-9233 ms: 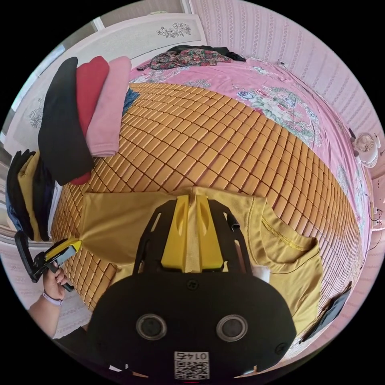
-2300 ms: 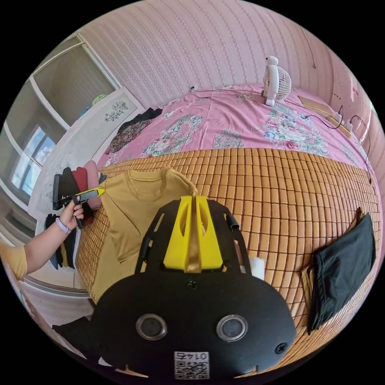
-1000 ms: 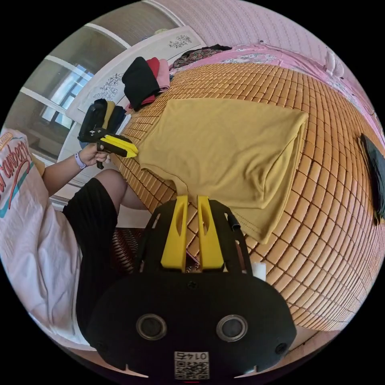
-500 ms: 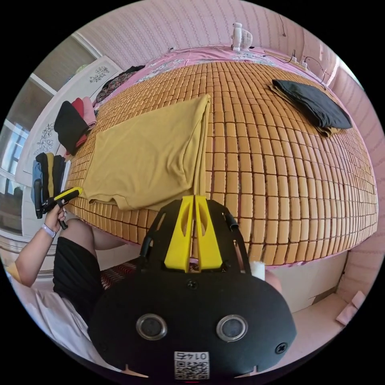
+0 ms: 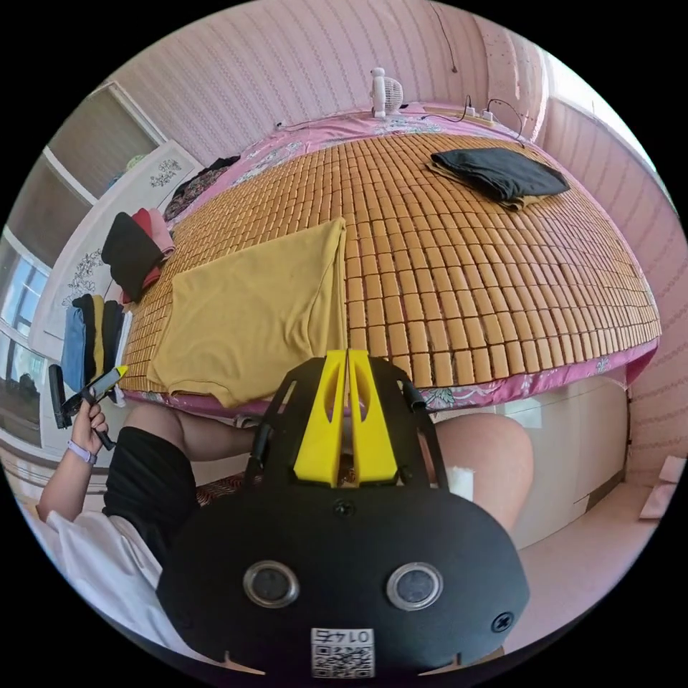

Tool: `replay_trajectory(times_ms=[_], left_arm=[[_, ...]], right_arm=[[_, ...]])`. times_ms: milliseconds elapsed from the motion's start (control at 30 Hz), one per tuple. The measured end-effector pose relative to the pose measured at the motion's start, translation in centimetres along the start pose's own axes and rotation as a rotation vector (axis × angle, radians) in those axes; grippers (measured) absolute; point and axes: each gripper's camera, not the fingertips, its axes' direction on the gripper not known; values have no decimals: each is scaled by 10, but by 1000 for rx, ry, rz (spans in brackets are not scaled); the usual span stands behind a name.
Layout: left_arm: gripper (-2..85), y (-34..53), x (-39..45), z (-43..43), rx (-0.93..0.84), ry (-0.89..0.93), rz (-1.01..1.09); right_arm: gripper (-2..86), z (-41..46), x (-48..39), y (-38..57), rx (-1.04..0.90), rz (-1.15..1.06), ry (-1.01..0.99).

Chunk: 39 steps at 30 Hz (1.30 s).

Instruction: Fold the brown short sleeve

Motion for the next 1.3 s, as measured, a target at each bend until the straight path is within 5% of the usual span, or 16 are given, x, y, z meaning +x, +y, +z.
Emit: replay_trajectory(times_ms=[133,300,567,700,900,1100,1300], left_arm=[[-3,2,62,41,-85,117,227],[-9,25,150,115,-215,-45,591],[-10,35,126,161,-301,0,556],[-10,44,123,169,-291,-1,632],[-10,55,113,180,-253,6,633],[-9,57,94,191,-252,71,567],[-2,66,91,190,-209,65,615]], right_arm=[[-1,20,-69,-28,-63,-250,-26],[-2,54,-153,-90,-180,-493,-97],[-4,135,-286,-220,-376,-766,43],[-3,189,-307,-240,-535,-840,199],[-4,213,-324,-280,-733,-886,178],[-3,235,-330,-296,-747,-950,252],[-1,200,-272,-297,-595,-757,29]])
